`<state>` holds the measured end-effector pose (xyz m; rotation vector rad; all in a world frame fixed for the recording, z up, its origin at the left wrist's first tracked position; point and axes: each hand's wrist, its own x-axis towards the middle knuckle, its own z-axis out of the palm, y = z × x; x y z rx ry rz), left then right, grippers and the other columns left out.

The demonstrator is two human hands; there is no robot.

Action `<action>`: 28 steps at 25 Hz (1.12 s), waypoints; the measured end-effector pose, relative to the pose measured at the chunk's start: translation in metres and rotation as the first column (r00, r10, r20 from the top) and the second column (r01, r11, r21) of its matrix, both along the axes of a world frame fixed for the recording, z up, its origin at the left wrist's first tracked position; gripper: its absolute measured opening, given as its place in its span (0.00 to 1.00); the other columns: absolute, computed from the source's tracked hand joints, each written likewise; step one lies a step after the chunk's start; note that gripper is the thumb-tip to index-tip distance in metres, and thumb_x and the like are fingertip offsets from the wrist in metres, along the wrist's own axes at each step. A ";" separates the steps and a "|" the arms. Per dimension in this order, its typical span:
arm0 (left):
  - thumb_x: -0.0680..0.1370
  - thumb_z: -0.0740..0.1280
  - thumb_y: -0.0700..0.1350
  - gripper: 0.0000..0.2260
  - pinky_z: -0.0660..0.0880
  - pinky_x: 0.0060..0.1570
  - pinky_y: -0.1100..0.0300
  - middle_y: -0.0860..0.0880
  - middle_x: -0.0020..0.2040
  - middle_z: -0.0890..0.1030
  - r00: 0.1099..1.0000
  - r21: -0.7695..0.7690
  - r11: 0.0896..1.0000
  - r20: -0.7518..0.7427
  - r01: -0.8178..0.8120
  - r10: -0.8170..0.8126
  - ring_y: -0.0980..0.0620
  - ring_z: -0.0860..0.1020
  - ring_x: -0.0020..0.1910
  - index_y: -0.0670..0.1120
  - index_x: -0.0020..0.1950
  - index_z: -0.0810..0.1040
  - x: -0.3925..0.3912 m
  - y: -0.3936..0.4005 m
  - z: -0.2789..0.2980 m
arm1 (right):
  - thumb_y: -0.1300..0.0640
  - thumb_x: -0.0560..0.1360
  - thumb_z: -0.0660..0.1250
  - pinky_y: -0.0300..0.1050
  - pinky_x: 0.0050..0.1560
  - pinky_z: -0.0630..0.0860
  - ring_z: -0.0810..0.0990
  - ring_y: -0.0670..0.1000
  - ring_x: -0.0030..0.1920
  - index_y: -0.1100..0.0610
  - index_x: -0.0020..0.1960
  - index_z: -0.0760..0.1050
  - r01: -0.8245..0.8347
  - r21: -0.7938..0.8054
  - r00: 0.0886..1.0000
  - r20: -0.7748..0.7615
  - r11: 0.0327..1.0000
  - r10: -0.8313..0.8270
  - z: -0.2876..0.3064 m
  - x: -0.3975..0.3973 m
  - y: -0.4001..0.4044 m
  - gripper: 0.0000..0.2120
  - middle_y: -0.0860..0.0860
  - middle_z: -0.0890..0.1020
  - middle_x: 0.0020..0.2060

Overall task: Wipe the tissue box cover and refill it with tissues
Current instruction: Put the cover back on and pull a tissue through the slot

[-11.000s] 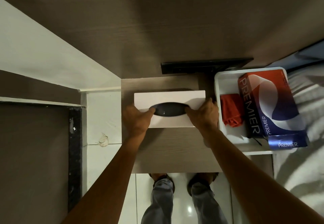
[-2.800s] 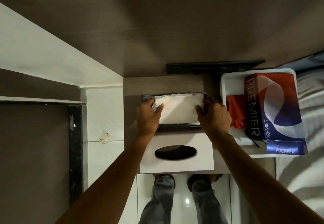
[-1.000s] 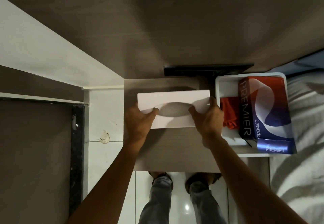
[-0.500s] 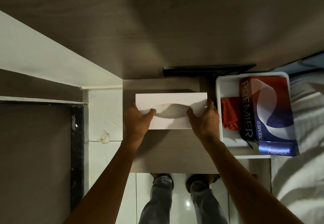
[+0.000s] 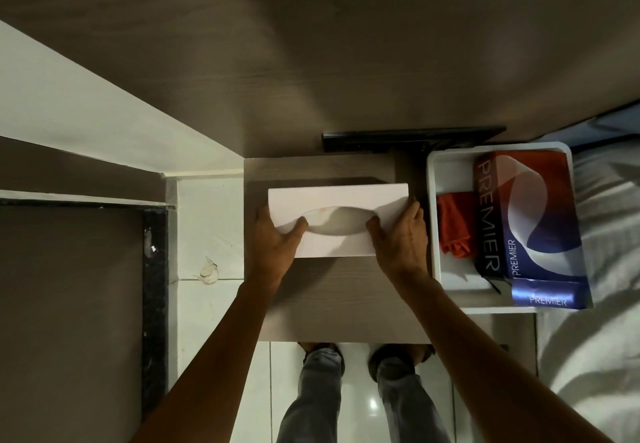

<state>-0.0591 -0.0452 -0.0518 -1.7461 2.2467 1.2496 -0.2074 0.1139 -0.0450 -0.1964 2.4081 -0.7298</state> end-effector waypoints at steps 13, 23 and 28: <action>0.77 0.73 0.63 0.37 0.79 0.70 0.44 0.40 0.70 0.74 0.967 -0.145 0.971 0.202 0.190 -0.159 0.41 0.77 0.69 0.41 0.75 0.68 0.004 -0.003 -0.017 | 0.44 0.78 0.69 0.63 0.67 0.76 0.73 0.64 0.70 0.64 0.80 0.54 -0.004 -0.036 0.998 -0.055 0.999 0.002 -0.001 0.010 0.005 0.42 0.64 0.69 0.73; 0.80 0.74 0.56 0.34 0.73 0.67 0.56 0.38 0.74 0.70 0.988 -0.077 0.989 0.103 0.122 -0.114 0.42 0.73 0.73 0.39 0.77 0.66 0.000 0.001 -0.013 | 0.47 0.74 0.75 0.56 0.65 0.77 0.71 0.61 0.67 0.62 0.74 0.64 0.035 -0.104 0.994 -0.095 0.994 -0.045 -0.007 0.006 0.008 0.37 0.62 0.66 0.71; 0.79 0.74 0.57 0.32 0.71 0.60 0.60 0.38 0.71 0.72 0.990 -0.103 0.988 0.088 0.116 -0.107 0.42 0.75 0.69 0.39 0.75 0.69 0.001 0.003 -0.021 | 0.43 0.74 0.74 0.45 0.58 0.70 0.72 0.58 0.64 0.61 0.78 0.60 0.002 -0.080 0.998 -0.061 0.997 -0.007 -0.014 0.002 0.010 0.42 0.60 0.70 0.67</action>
